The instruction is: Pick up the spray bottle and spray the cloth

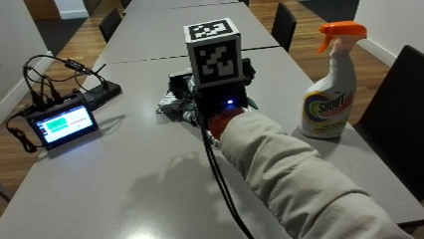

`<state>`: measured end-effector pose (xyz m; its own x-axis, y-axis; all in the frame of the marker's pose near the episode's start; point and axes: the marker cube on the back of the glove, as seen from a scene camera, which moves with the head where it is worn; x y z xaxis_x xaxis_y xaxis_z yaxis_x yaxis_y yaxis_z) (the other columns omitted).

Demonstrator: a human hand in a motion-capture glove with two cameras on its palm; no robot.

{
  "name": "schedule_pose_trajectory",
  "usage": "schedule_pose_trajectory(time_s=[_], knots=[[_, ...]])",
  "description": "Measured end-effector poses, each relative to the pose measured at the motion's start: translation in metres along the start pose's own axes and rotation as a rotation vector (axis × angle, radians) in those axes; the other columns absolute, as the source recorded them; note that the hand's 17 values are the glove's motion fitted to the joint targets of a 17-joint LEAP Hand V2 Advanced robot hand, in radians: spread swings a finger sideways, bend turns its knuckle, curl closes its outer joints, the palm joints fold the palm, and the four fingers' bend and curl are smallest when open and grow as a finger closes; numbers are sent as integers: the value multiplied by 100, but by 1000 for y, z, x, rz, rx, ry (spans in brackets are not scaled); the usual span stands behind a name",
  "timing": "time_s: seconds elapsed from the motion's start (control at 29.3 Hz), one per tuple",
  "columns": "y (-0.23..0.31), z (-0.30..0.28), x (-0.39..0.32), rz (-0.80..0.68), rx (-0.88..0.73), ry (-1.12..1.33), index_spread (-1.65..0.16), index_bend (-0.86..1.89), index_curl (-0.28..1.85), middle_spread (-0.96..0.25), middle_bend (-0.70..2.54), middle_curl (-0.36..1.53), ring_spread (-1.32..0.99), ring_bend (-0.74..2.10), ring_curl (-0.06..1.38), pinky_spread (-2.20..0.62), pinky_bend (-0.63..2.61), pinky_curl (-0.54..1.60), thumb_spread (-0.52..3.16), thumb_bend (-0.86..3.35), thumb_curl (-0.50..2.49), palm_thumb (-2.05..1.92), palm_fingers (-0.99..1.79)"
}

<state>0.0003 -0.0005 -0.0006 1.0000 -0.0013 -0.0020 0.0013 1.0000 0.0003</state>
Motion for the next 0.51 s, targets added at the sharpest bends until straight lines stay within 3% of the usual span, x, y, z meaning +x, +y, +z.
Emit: schedule_pose_trajectory(time_s=[0.34, 0.51], knots=[[0, -4, 8, 9, 11, -25, -17, 33, 26, -11, 66, 26, -15, 80, 31, -17, 76, 29, 63, 37, 25, 76, 139], [10, -9, 13, -53, 35, -153, -19, 36, 31, -13, 71, 32, -17, 83, 36, -19, 79, 35, 72, 32, 29, 79, 134]])
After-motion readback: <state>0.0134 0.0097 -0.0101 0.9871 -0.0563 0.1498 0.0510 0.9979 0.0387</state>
